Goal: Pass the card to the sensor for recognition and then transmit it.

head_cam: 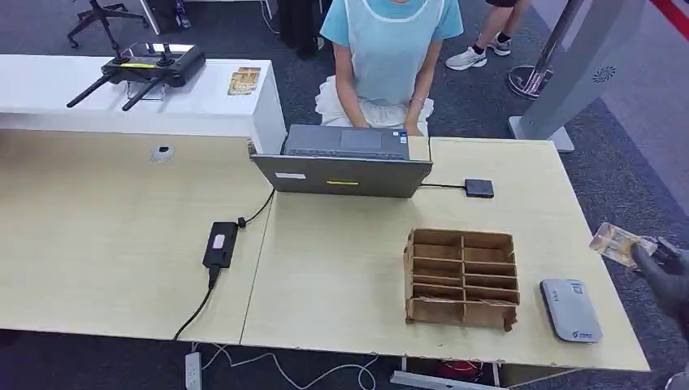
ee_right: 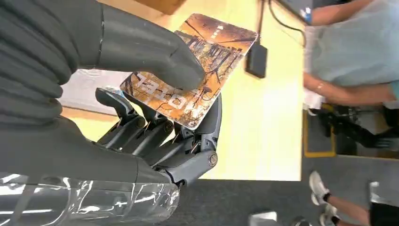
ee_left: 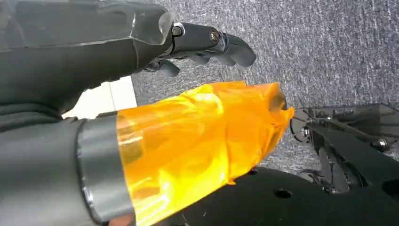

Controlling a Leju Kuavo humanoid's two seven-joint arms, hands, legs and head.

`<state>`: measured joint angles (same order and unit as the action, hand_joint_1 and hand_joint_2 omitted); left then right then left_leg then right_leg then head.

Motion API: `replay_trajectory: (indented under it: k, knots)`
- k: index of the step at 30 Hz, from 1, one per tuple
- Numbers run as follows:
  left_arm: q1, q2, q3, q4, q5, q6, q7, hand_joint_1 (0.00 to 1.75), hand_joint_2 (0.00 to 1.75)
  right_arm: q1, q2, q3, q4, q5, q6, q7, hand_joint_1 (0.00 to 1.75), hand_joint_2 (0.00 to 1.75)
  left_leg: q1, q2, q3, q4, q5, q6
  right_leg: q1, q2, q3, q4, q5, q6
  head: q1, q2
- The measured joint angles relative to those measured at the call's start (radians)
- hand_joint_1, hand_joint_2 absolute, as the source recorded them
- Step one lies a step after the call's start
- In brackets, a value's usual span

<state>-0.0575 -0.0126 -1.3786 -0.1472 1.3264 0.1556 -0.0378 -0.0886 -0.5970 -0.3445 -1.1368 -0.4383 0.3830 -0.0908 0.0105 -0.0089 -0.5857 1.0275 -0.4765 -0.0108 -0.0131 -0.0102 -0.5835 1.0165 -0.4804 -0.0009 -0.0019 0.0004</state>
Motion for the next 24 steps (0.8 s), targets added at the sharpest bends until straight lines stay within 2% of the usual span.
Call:
replay_trajectory:
  k: [12, 24]
  knots:
    - [0.01, 0.005, 0.002, 0.0, 0.003, 0.003, 0.0, 0.0, 0.0, 0.14, -0.001, -0.038, 0.001, 0.061, 0.057, 0.009, 1.75, 1.75, 0.0, 0.0, 0.0, 0.0, -0.001, -0.001, 0.0, 0.0, 0.0, 0.0, -0.001, 0.0, 0.0, 0.0]
    - [0.015, 0.01, 0.002, 0.0, 0.005, 0.003, -0.001, 0.0, 0.0, 0.176, 0.027, -0.066, -0.015, 0.125, 0.051, 0.023, 1.75, 1.75, 0.0, 0.002, 0.0, 0.0, -0.001, -0.001, 0.0, 0.0, 0.0, 0.0, -0.001, 0.0, 0.0, 0.0]
